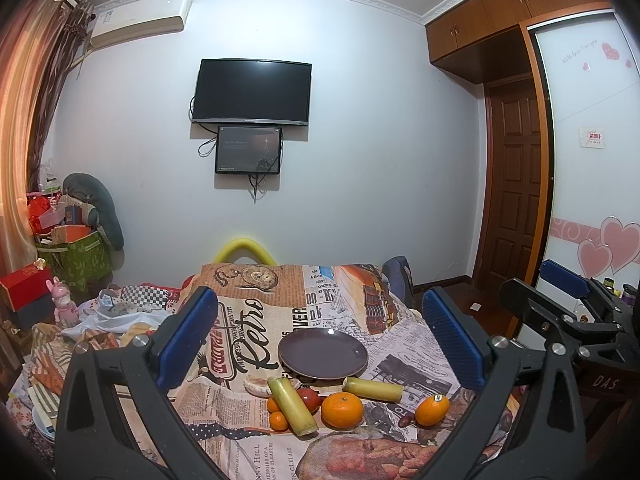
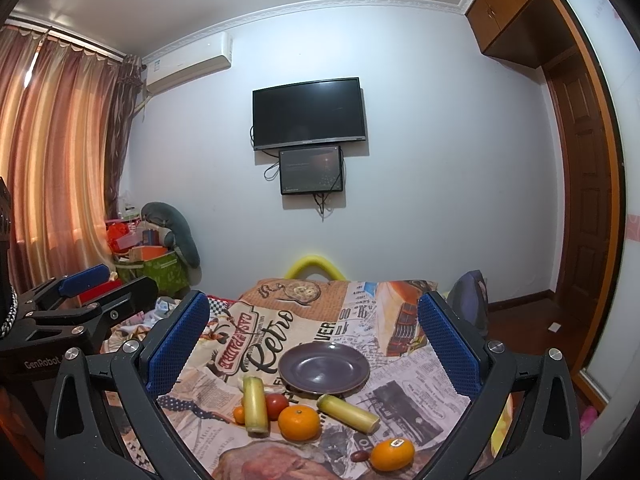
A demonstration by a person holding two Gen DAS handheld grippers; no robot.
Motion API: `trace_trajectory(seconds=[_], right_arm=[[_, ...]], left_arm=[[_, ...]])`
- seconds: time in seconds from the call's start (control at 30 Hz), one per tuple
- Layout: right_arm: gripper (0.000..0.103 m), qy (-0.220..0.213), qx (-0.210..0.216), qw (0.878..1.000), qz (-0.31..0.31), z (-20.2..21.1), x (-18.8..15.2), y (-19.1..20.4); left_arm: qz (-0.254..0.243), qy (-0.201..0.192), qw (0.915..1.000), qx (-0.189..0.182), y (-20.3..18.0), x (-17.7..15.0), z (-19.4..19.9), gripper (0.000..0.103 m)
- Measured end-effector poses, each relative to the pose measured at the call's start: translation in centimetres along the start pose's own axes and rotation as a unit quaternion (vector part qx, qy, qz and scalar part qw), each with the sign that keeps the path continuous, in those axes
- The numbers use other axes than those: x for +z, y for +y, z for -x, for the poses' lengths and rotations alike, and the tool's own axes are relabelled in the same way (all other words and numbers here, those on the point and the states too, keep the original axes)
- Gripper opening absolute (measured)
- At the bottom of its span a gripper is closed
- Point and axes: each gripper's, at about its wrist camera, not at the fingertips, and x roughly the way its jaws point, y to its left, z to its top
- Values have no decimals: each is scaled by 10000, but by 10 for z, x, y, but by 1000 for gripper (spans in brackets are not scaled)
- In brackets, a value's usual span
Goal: Organize fruits
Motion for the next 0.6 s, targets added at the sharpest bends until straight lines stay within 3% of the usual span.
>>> trace_trajectory(seconds=[0.33, 0.6], right_arm=[[103, 50, 10, 10000, -24, -3, -3, -2], [103, 605, -212, 9977, -200, -24, -20, -24]], left_arm=[[-3, 37, 10000, -4, 0, -1, -3, 103], [-18, 345, 9994, -4, 6, -10, -29, 103]])
